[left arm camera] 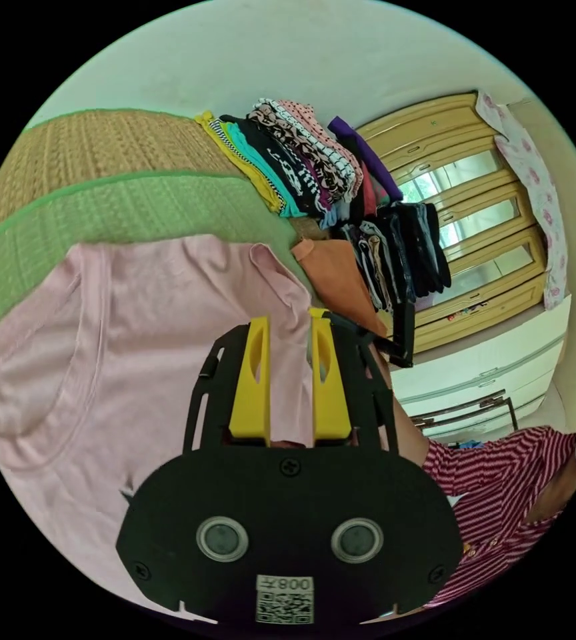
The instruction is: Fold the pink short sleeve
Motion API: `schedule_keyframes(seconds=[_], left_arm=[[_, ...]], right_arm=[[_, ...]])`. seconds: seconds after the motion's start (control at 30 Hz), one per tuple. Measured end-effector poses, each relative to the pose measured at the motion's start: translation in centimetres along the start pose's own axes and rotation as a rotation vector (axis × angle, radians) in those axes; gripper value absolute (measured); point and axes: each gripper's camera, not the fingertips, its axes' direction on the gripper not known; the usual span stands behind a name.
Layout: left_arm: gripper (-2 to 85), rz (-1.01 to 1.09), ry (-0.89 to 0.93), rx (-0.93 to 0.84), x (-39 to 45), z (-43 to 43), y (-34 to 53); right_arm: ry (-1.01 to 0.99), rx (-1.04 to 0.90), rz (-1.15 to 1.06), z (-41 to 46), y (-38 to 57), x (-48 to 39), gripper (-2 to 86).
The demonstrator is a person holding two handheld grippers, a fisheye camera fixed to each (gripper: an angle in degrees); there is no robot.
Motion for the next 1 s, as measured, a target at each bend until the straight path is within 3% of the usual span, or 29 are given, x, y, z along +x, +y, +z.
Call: schedule_keyframes(seconds=[0.3,0.53,1.0], left_arm=[[9.6,0.138,-0.223,-0.107,2.8,4.3,-10.0],[5.8,0.242,-0.403,-0.200,4.7,7.5,-13.4],[0.4,0.219,-0.220,-0.074,4.5,2.7,-13.5]], right_arm=[[-0.277,0.040,0.110,0.4,-0.2,5.7,1.6],[-0.313,0.028,0.092,1.3,-1.1,6.0,1.2],[-0.355,0.060,0.062,2.9,-2.5,3.3,1.5]])
